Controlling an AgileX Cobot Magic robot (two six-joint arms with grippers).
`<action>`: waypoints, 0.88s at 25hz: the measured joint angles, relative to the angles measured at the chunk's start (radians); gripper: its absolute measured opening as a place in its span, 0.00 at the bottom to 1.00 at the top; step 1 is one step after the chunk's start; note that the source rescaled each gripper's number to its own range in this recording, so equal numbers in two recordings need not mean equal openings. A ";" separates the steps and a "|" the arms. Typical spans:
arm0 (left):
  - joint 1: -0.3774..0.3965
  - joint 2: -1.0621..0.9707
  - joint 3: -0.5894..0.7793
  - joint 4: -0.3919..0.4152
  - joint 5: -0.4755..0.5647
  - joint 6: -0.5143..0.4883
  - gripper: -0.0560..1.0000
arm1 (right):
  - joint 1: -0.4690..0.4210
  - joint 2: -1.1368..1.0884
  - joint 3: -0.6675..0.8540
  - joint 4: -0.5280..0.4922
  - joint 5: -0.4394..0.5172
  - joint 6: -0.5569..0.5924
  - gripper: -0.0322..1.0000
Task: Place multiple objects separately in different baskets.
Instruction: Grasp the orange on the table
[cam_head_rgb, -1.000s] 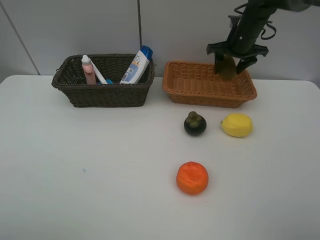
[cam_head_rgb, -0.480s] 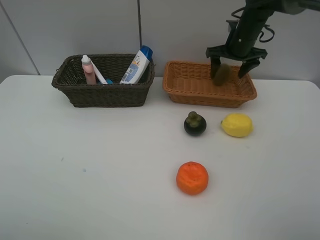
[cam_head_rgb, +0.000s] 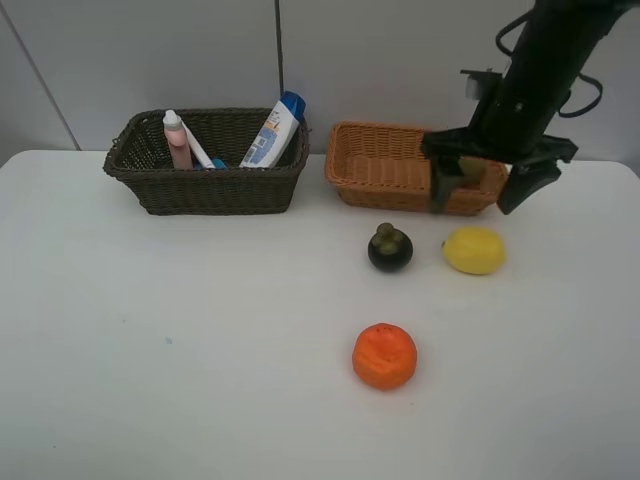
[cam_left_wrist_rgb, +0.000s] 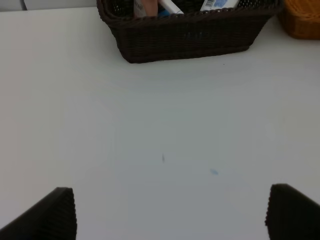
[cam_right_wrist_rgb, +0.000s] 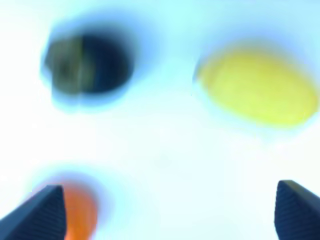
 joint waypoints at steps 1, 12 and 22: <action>0.000 0.000 0.000 0.000 0.000 0.000 0.99 | 0.032 -0.040 0.068 0.002 0.002 0.004 0.97; 0.000 0.000 0.000 0.000 0.000 0.000 0.99 | 0.377 -0.196 0.423 0.067 -0.268 0.081 0.97; 0.000 0.000 0.000 0.000 0.000 0.000 0.99 | 0.428 -0.161 0.450 0.052 -0.407 0.077 0.97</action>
